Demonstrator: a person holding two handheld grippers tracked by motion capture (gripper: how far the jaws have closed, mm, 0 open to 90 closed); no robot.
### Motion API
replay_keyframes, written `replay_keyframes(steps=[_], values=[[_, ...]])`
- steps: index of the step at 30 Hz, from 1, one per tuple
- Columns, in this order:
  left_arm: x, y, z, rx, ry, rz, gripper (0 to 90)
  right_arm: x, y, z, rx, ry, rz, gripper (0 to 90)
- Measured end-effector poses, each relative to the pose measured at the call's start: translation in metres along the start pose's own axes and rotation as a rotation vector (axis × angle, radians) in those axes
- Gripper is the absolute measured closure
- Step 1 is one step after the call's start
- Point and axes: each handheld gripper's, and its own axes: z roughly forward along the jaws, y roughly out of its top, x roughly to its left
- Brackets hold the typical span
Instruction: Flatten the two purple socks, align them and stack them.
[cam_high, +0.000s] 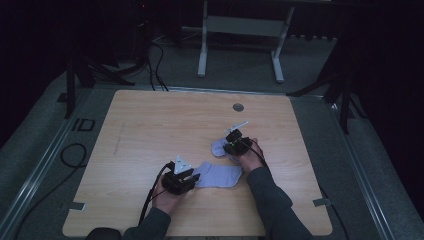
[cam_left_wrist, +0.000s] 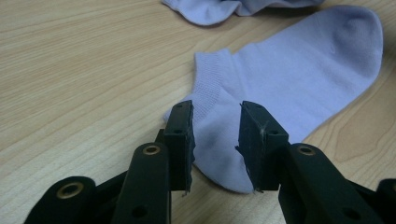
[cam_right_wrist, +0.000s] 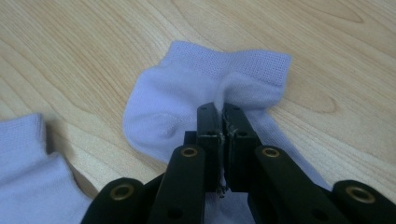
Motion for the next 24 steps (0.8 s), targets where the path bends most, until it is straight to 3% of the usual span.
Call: replay_keyframes(steps=[5,16,24], values=[[0.001,0.0,-0.002,-0.003,0.001,-0.007,64.1,-0.001,-0.001,-0.014,-0.06,0.016,0.019,86.7],[0.0,-0.001,-0.003,0.002,0.001,-0.001,64.1,-0.01,0.003,-0.075,-0.225,0.039,0.029,86.6],[-0.001,-0.001,-0.003,0.001,0.001,0.0,64.1,0.001,0.002,-0.109,-0.325,0.077,0.027,86.3]])
